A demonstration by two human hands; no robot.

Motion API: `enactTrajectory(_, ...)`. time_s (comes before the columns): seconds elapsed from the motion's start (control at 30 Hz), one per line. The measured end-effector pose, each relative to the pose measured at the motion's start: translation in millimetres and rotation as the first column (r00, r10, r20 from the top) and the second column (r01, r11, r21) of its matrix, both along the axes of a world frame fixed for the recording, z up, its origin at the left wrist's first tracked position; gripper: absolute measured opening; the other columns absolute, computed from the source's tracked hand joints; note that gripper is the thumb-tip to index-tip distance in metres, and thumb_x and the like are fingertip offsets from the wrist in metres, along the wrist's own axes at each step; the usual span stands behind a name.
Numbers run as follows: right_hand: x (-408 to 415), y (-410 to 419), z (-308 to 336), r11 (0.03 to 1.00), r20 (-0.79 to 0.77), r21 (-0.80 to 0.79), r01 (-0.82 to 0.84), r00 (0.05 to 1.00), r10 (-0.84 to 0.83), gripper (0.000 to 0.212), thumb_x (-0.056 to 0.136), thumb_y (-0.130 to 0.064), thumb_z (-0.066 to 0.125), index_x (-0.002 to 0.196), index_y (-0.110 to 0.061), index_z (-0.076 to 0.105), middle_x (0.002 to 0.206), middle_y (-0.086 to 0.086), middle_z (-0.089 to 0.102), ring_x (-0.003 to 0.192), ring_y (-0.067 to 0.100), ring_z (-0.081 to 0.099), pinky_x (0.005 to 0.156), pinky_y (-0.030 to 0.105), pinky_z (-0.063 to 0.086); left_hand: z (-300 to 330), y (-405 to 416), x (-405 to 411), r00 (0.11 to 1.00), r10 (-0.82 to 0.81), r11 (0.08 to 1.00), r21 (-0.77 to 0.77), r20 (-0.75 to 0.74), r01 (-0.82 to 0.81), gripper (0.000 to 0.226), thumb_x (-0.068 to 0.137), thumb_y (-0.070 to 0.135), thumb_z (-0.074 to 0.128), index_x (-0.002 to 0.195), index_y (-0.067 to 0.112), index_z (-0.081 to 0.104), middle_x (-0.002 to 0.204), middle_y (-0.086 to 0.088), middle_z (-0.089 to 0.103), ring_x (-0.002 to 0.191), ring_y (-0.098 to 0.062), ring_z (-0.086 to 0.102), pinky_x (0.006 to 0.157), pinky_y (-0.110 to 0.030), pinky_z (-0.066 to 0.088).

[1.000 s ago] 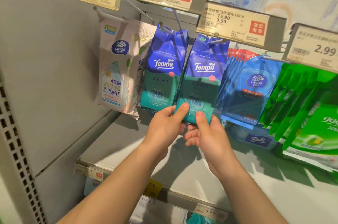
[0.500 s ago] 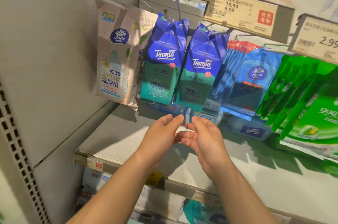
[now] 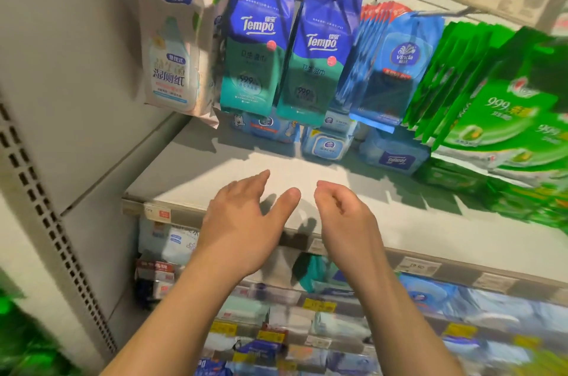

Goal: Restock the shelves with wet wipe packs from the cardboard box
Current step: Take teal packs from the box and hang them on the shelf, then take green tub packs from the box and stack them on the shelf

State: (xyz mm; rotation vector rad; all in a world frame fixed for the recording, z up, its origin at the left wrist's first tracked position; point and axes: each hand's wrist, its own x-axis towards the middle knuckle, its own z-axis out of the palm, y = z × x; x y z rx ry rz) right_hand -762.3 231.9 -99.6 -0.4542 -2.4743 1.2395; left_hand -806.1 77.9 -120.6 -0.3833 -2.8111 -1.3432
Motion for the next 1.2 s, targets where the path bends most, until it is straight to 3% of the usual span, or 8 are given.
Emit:
enactTrajectory(0.1,26,14,-4,0.964,0.046,0.247,-0.095,0.995,0.087,0.038,0.105,-0.042,0.045,0.136,-0.032,0.063,0.138,-0.016,0.062,0.128,0.007,0.054,0.106,0.022,0.036,-11,2,23,0.995,0.008,0.987,-0.158,-0.102,-0.024,0.093,0.076,0.090,0.007,0.152,0.039,0.026,0.160,0.010,0.029,0.149,-0.022,0.019,0.120,-0.051,0.020)
enactTrajectory(0.17,43,25,-9,0.945,0.113,0.290,-0.149,0.986,0.121,0.042,0.106,-0.044,0.042,0.142,-0.030,0.059,0.146,-0.012,0.058,0.137,0.009,0.049,0.114,0.024,0.031,-13,6,43,0.990,0.025,0.971,-0.231,-0.141,-0.057,0.095,0.075,0.091,0.004,0.152,0.039,0.025,0.160,0.011,0.027,0.149,-0.025,0.017,0.119,-0.053,0.020)
enactTrajectory(0.3,87,47,-18,0.927,0.151,0.295,-0.233,0.969,0.195,0.050,0.106,-0.048,0.041,0.149,-0.027,0.051,0.156,-0.009,0.048,0.146,0.008,0.038,0.123,0.026,0.024,-13,17,89,0.989,0.057,0.948,-0.302,-0.139,-0.097,0.099,0.071,0.093,0.002,0.153,0.041,0.021,0.162,0.012,0.022,0.150,-0.025,0.012,0.117,-0.059,0.018)
enactTrajectory(0.47,150,69,-31,0.926,0.277,0.260,-0.274,0.940,0.201,0.054,0.102,-0.058,0.043,0.154,-0.044,0.039,0.164,-0.011,0.031,0.152,0.014,0.029,0.122,0.032,0.021,-24,29,154,0.991,0.119,0.922,-0.365,-0.062,-0.133,0.092,0.073,0.093,0.010,0.151,0.046,0.020,0.162,0.012,0.020,0.151,-0.025,0.010,0.117,-0.060,0.016)
enactTrajectory(0.63,191,65,-51,0.922,0.301,0.143,-0.360,0.903,0.306,0.059,0.099,-0.064,0.044,0.154,-0.046,0.036,0.168,-0.010,0.023,0.151,0.015,0.031,0.123,0.038,0.025,-46,14,209,0.982,0.184,0.900,-0.398,-0.029,-0.181,0.092,0.073,0.094,0.012,0.150,0.045,0.024,0.161,0.009,0.025,0.149,-0.025,0.015,0.118,-0.056,0.018)
enactTrajectory(0.73,206,51,-58,0.893,0.336,0.140,-0.428,0.869,0.364,0.060,0.098,-0.067,0.042,0.155,-0.049,0.033,0.169,-0.011,0.019,0.155,0.015,0.023,0.123,0.038,0.022,-59,-10,233,0.973,0.230,0.883,-0.412,-0.033,-0.223,0.099,0.069,0.097,0.005,0.150,0.045,0.025,0.159,0.010,0.029,0.149,-0.021,0.018,0.118,-0.051,0.020)
enactTrajectory(1.07,230,-68,-81,0.746,0.360,0.101,-0.658,0.723,0.589,0.060,0.099,-0.064,0.044,0.155,-0.046,0.034,0.168,-0.004,0.026,0.155,0.016,0.022,0.125,0.039,0.024,-66,-129,320,0.855,0.515,0.783,-0.436,0.055,-0.443,0.099,0.068,0.096,0.006,0.151,0.045,0.023,0.159,0.011,0.029,0.147,-0.024,0.019,0.118,-0.048,0.025)
enactTrajectory(1.2,237,-137,-84,0.673,0.396,0.123,-0.729,0.658,0.640,0.057,0.101,-0.059,0.044,0.155,-0.046,0.034,0.165,-0.013,0.029,0.153,0.011,0.024,0.122,0.033,0.024,-84,-190,348,0.798,0.596,0.754,-0.402,0.088,-0.519,0.095,0.073,0.093,0.011,0.151,0.040,0.027,0.156,0.007,0.034,0.144,-0.026,0.026,0.116,-0.045,0.028)
